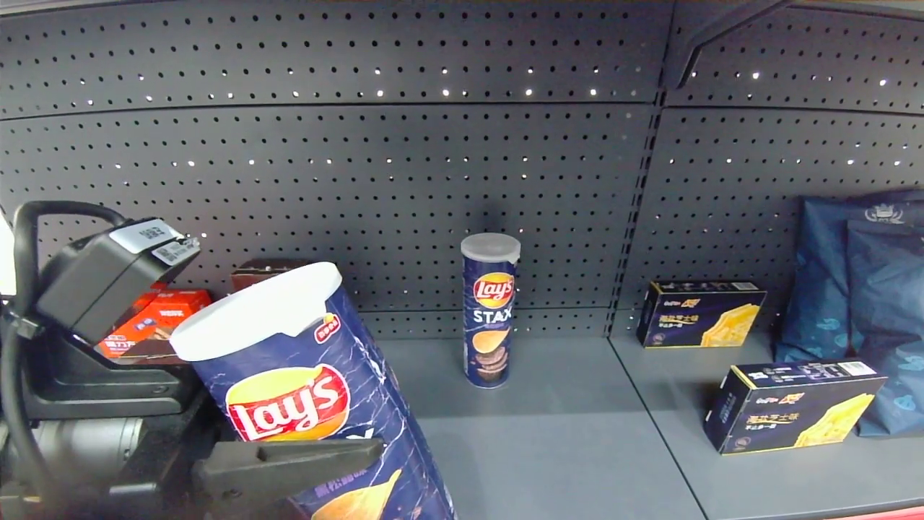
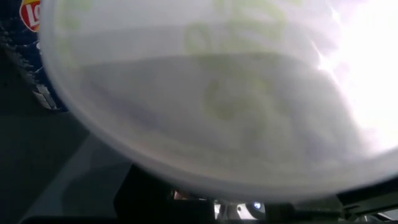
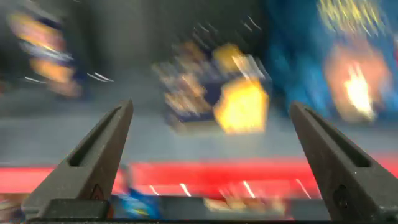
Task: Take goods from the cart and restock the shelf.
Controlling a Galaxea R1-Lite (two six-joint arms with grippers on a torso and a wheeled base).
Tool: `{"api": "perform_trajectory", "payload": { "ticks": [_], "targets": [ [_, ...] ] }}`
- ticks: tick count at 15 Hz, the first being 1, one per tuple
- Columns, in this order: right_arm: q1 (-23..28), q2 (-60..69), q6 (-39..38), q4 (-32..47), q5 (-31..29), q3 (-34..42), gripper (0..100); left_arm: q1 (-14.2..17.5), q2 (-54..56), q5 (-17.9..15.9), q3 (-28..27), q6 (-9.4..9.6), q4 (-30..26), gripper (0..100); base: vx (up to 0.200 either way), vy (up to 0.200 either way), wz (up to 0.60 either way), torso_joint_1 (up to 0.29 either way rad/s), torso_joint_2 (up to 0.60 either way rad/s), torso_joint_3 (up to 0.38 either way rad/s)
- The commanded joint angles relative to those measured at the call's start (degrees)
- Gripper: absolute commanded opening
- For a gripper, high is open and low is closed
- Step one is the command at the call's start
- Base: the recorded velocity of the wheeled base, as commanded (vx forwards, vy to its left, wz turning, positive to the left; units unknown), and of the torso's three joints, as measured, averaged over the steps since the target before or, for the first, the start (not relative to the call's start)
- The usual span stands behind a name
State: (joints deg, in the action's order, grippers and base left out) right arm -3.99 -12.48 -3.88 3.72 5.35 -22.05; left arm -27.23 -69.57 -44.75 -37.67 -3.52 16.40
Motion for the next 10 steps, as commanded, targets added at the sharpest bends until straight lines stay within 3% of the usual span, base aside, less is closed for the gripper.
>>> {"api": "perform_trajectory", "payload": {
  "ticks": [1,4,7,9,10],
  "targets": [
    [-9.81,-26.98,1.33,2.87,9.59,-23.83,100,0.08,-0.48,0.28,0.40,0.01,-0.05,0,0.000,0.000,0.00,0.000,0.00,0.000],
    [-20.27,-40.43,5.90,2.52,7.30,-24.88,100,0.08,-1.88,0.28,-0.21,-0.08,-0.05,0,0.000,0.000,0.00,0.000,0.00,0.000],
    [-24.14,-52.03,9.68,-3.45,4.40,-24.44,100,0.34,-4.43,-0.07,-2.41,-0.17,0.39,0,0.000,0.000,0.00,0.000,0.00,0.000],
    [-24.75,-58.80,10.56,-13.47,6.51,-23.04,100,0.52,-4.61,-0.16,-3.29,-0.17,0.04,0,0.000,0.000,0.00,0.000,0.00,0.000],
    [-24.93,-60.11,10.56,-14.88,8.27,-22.95,100,0.69,-4.70,-0.16,-3.29,-0.26,0.04,0,0.000,0.000,0.00,0.000,0.00,0.000]
  ]
}}
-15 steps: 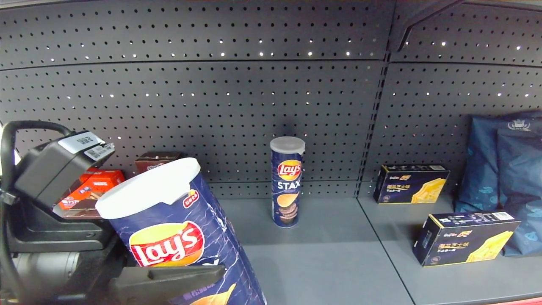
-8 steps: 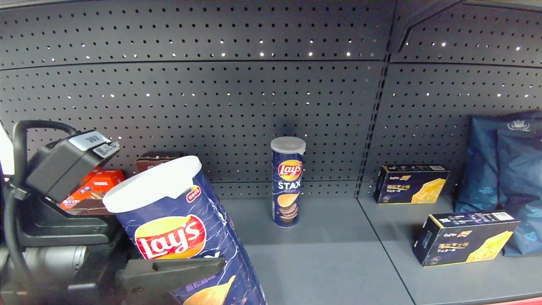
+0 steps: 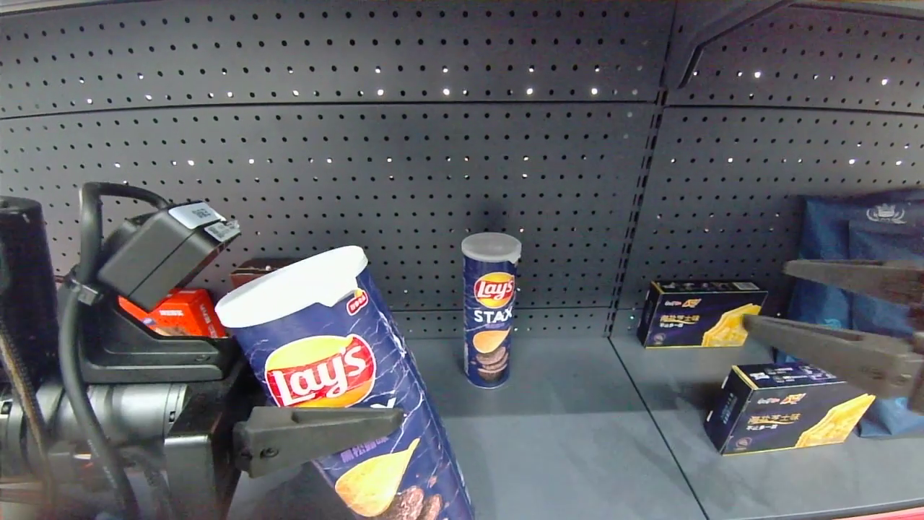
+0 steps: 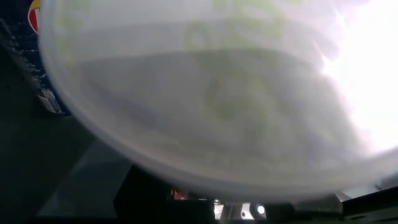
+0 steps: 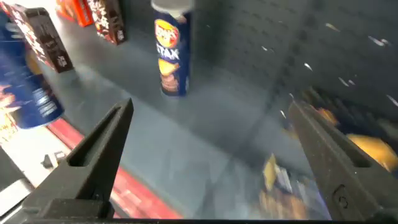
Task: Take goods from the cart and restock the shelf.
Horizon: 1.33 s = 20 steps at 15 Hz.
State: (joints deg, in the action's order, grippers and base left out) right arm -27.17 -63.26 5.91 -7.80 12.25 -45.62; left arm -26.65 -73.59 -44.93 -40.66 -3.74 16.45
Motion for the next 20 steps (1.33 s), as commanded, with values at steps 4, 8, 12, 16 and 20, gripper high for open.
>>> {"api": "perform_trajectory", "payload": {
  "ticks": [4,8,12,16,20],
  "targets": [
    [-2.89,-17.25,3.32,-5.47,4.80,-0.26,100,0.63,-1.82,-0.07,-1.00,-0.04,0.17,0,0.000,0.000,0.00,0.000,0.00,0.000],
    [-2.89,-22.00,4.37,-7.67,6.47,-2.72,100,0.37,-1.73,-0.07,-0.92,0.14,0.17,0,0.000,0.000,0.00,0.000,0.00,0.000],
    [-2.80,-27.27,4.46,-9.34,8.84,-7.29,100,-0.16,-1.11,-0.07,-0.13,0.31,-0.01,0,0.000,0.000,0.00,0.000,0.00,0.000],
    [-2.62,-32.63,4.46,-13.64,13.59,-9.49,100,0.11,3.11,-0.07,3.04,0.31,-0.10,0,0.000,0.000,0.00,0.000,0.00,0.000],
    [-2.18,-36.85,4.46,-19.36,19.92,-9.67,100,0.46,5.04,-0.07,4.27,0.23,-0.10,0,0.000,0.000,0.00,0.000,0.00,0.000]
  ]
}}
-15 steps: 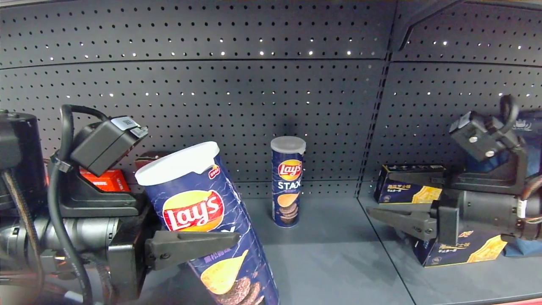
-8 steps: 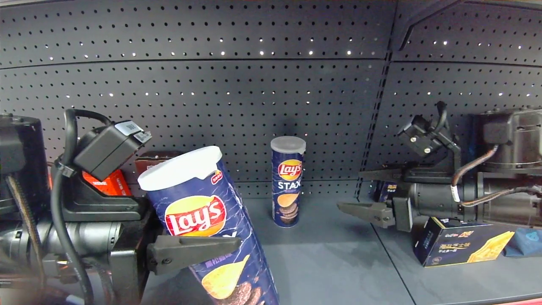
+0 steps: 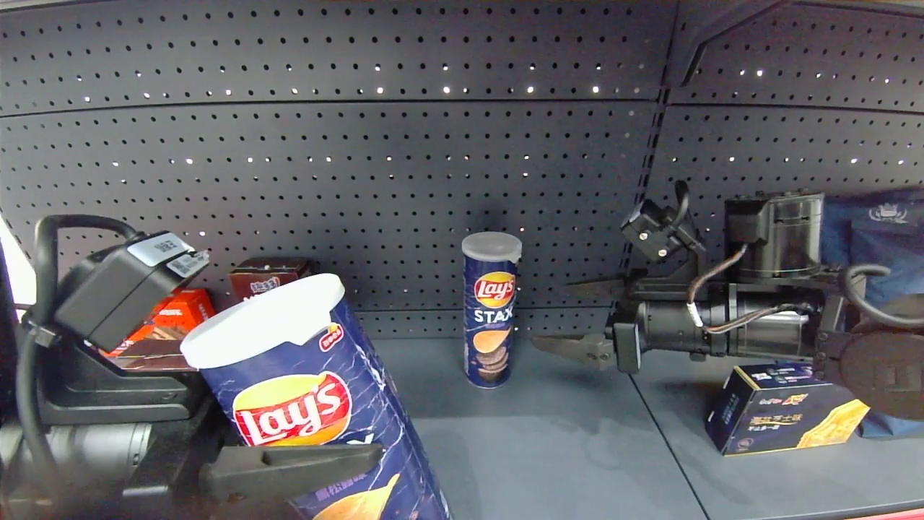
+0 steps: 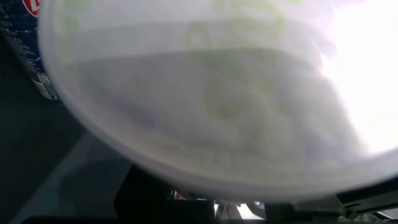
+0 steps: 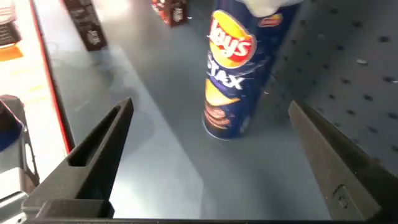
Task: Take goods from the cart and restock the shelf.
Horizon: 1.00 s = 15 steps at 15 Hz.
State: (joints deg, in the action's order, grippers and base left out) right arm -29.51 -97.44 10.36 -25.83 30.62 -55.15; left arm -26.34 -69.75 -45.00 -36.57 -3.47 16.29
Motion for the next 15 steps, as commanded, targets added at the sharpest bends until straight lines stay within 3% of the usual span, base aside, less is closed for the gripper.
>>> {"api": "perform_trajectory", "payload": {
  "ticks": [1,7,11,15],
  "targets": [
    [0.16,-3.55,0.01,-2.47,2.60,-0.22,100,0.24,1.20,0.00,0.10,-0.04,0.06,0,0.000,0.000,0.00,0.000,0.00,0.000],
    [1.48,-8.56,0.36,-12.31,6.29,-0.48,100,0.15,1.20,0.00,-0.17,-0.13,0.15,0,0.000,0.000,0.00,0.000,0.00,0.000],
    [1.48,-9.35,0.27,-12.58,7.17,-0.84,100,0.24,1.20,0.00,0.19,-0.13,0.15,0,0.000,0.000,0.00,0.000,0.00,0.000],
    [1.65,-11.63,0.36,-14.25,12.62,-0.92,100,0.24,1.73,0.00,0.36,-0.13,0.06,0,0.000,0.000,0.00,0.000,0.00,0.000]
  ]
}}
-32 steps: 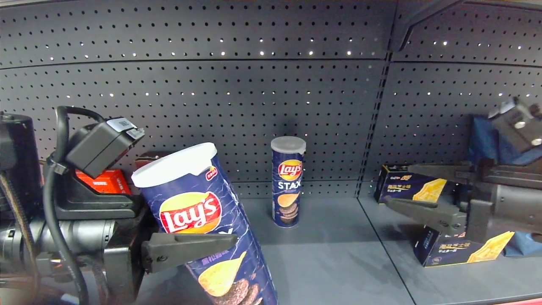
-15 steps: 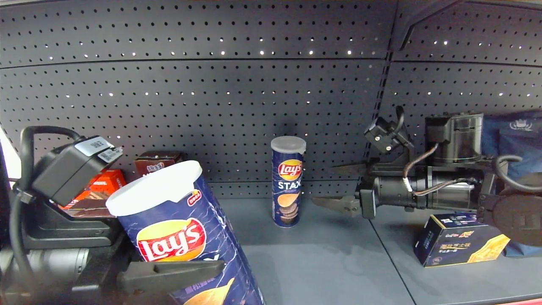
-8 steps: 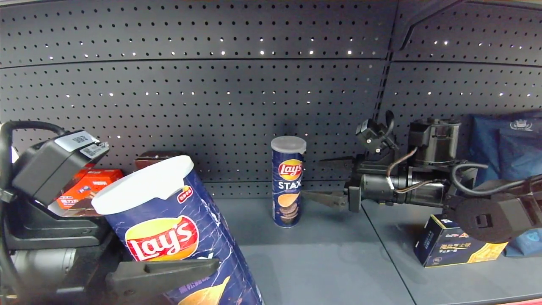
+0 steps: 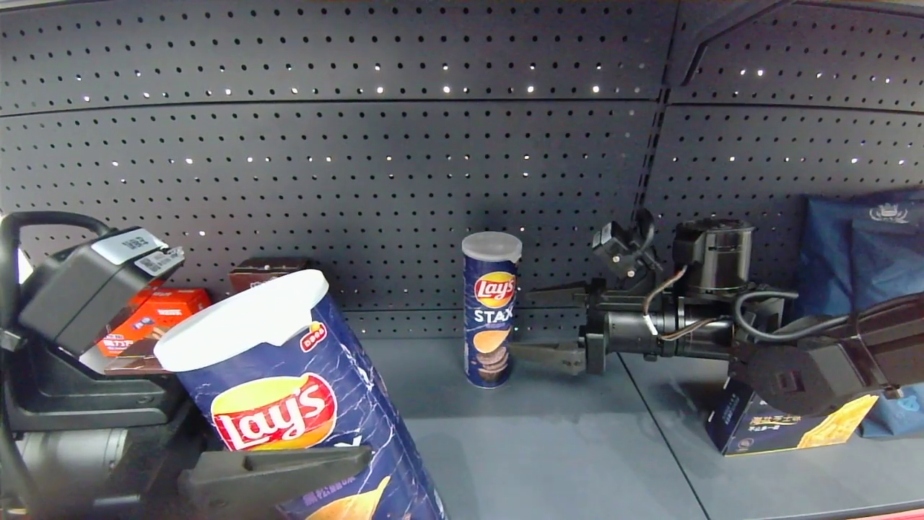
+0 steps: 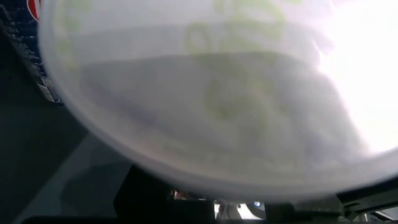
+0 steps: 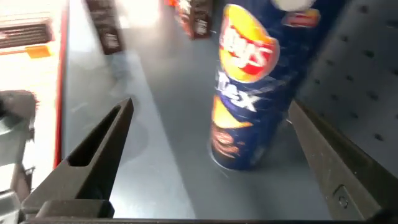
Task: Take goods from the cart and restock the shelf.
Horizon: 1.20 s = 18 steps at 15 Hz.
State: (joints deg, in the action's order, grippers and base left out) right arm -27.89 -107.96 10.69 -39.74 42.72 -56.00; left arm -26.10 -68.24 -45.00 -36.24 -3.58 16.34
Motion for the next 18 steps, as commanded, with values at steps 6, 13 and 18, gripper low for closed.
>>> {"api": "perform_trajectory", "payload": {
  "ticks": [6,13,18],
  "targets": [
    [0.73,-5.42,0.03,-1.57,0.70,-3.41,100,0.00,0.48,0.00,-0.14,-0.11,0.01,0,0.000,0.000,0.00,0.000,0.00,0.000],
    [1.52,-11.04,0.12,-2.80,0.79,-6.49,100,0.08,0.48,0.08,0.12,-0.11,0.01,0,0.000,0.000,0.00,0.000,0.00,0.000],
    [0.82,-14.12,0.03,-2.80,0.79,-9.21,100,0.08,0.57,0.08,0.65,-0.11,0.01,0,0.000,0.000,0.00,0.000,0.00,0.000]
  ]
}}
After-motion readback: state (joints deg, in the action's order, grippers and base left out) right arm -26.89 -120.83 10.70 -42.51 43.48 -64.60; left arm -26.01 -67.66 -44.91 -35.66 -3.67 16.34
